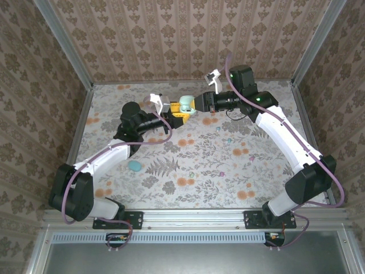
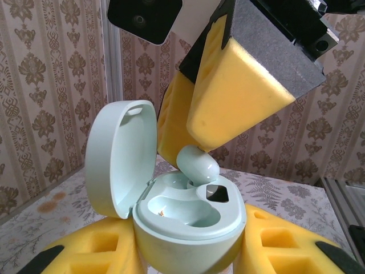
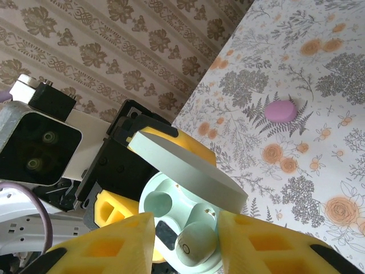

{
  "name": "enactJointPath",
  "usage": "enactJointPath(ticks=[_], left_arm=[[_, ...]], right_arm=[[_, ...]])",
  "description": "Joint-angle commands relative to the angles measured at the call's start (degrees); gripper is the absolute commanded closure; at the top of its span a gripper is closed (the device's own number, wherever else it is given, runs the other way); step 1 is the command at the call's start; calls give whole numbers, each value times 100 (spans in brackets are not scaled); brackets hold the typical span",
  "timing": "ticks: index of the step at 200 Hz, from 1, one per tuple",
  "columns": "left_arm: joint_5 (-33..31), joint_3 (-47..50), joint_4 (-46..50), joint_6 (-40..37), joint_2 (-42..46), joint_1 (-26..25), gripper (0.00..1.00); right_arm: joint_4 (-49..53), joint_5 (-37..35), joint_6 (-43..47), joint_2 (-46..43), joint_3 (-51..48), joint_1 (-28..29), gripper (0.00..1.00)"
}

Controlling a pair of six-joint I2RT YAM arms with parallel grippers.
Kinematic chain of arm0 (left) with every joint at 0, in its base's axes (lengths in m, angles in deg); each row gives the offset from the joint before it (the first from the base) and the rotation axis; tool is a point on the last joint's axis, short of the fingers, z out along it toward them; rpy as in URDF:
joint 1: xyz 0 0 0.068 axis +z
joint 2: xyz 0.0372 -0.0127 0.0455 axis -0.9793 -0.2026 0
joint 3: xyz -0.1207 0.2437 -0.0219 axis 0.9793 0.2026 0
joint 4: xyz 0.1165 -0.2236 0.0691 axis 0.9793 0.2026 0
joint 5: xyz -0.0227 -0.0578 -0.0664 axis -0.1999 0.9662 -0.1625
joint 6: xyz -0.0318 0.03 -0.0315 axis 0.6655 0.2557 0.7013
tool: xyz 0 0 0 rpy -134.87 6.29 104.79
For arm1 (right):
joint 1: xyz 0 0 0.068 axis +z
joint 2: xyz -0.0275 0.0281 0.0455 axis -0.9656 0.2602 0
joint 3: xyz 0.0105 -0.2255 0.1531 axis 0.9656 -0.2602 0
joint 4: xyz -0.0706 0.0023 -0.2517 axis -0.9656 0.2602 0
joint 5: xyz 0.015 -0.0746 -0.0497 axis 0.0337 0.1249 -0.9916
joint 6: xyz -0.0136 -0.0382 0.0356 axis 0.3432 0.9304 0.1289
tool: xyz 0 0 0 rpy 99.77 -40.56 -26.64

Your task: Insert wireless bluetooth earbuds into charging case

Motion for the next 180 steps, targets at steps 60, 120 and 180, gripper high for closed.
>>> enactJointPath(ticks=[60,120,180], left_arm=[[27,-192,-185,-42,28,-25,66],[23,-215,-184,-42,-3,-25,66],[48,-181,-198,-36,71,-25,66]], right_arm=[[-195,-63,-325,-247,-38,1,62],[-303,27,-440,-223,-141,6,72],[-128,-160,-395,-73,-25,7,69]])
